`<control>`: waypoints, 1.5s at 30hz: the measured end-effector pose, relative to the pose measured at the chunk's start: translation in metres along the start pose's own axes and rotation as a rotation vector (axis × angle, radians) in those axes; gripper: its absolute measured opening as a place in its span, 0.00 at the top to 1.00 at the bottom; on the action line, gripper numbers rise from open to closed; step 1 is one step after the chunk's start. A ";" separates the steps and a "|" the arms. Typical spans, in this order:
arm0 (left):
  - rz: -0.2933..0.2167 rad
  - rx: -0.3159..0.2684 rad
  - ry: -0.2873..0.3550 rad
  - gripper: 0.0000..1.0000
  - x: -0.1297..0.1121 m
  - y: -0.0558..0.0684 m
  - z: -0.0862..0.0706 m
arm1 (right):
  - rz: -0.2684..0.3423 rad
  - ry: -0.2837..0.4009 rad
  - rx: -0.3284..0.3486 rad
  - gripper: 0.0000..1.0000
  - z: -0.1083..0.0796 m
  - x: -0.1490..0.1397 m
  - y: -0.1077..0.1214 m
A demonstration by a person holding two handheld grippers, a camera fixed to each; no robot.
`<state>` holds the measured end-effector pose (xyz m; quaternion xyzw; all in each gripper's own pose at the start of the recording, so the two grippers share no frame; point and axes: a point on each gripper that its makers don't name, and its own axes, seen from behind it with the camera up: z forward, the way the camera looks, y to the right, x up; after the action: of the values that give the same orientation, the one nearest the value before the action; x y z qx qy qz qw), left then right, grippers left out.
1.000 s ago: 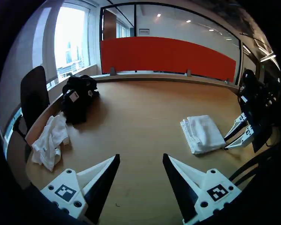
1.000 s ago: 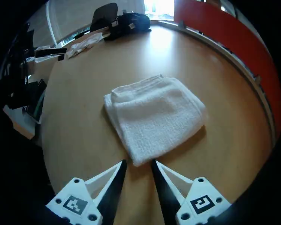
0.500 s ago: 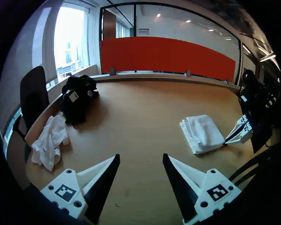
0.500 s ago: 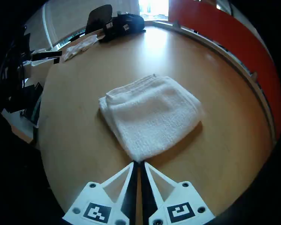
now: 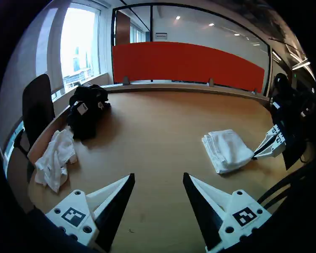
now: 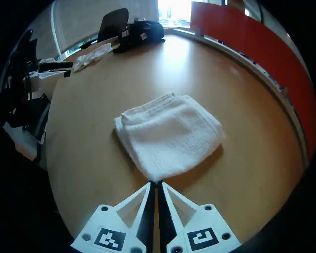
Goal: Fold towel
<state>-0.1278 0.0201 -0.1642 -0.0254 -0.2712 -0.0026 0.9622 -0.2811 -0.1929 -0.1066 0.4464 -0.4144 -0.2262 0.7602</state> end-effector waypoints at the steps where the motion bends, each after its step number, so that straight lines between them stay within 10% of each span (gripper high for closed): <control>1: 0.000 -0.001 0.001 0.16 0.000 0.000 0.000 | -0.004 0.004 -0.001 0.96 -0.002 0.003 0.001; 29: 0.026 -0.043 0.040 0.16 0.019 0.005 0.006 | -0.085 0.203 -0.060 0.96 -0.080 0.132 0.026; 45: 0.030 -0.068 0.042 0.16 0.023 0.013 0.008 | -0.096 0.230 -0.075 0.96 -0.110 0.139 0.040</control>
<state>-0.1116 0.0333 -0.1460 -0.0621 -0.2502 0.0021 0.9662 -0.1141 -0.2180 -0.0407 0.4598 -0.2939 -0.2248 0.8073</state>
